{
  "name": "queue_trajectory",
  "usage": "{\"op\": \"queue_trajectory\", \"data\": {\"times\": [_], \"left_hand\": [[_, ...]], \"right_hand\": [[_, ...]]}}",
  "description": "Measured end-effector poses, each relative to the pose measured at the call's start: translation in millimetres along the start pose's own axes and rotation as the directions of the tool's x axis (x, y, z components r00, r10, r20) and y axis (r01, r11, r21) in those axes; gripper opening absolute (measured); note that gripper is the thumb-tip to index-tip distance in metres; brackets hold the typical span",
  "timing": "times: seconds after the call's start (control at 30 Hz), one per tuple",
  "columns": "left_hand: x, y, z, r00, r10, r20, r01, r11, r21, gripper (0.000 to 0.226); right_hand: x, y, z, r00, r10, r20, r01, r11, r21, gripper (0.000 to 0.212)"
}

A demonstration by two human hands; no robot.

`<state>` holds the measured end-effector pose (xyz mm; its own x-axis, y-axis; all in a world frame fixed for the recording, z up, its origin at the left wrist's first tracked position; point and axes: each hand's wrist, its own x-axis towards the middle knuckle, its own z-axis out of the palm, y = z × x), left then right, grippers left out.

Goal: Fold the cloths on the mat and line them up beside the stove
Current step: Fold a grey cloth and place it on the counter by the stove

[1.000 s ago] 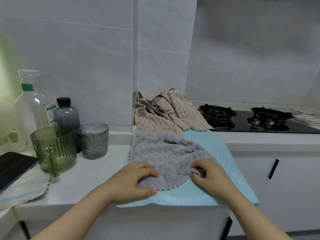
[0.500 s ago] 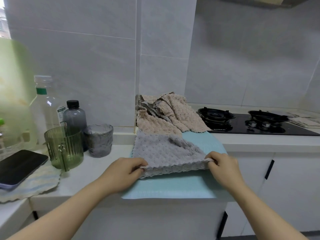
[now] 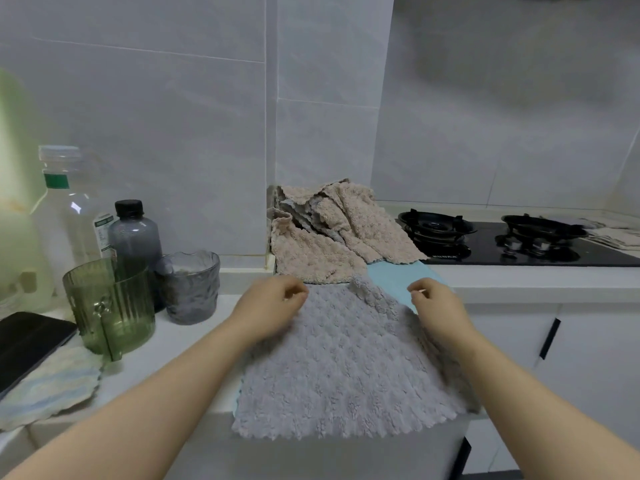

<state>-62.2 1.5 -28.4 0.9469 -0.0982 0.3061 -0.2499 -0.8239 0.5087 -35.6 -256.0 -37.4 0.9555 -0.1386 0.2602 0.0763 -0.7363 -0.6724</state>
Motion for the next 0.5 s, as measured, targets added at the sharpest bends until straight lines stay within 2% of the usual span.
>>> {"op": "queue_trajectory", "data": {"times": [0.13, 0.23, 0.37, 0.5], "left_hand": [[25.2, -19.6, 35.4, 0.997, -0.077, -0.022, 0.077, 0.997, -0.002, 0.025], [32.5, -31.0, 52.1, 0.994, -0.099, -0.05, 0.104, 0.987, 0.124, 0.029], [35.2, -33.0, 56.2, 0.995, -0.086, -0.05, 0.094, 0.977, 0.192, 0.034], [34.8, -32.8, 55.7, 0.996, -0.08, -0.049, 0.087, 0.979, 0.182, 0.033]], "right_hand": [[31.5, 6.1, 20.4, 0.992, 0.123, -0.043, -0.124, 0.992, -0.021, 0.034], [50.7, 7.3, 33.2, 0.987, 0.151, 0.047, -0.141, 0.974, -0.18, 0.023], [60.1, 1.8, 49.7, 0.97, 0.18, 0.165, -0.094, 0.898, -0.43, 0.028], [63.4, -2.6, 52.7, 0.971, 0.111, 0.213, -0.025, 0.929, -0.37, 0.037]]}}
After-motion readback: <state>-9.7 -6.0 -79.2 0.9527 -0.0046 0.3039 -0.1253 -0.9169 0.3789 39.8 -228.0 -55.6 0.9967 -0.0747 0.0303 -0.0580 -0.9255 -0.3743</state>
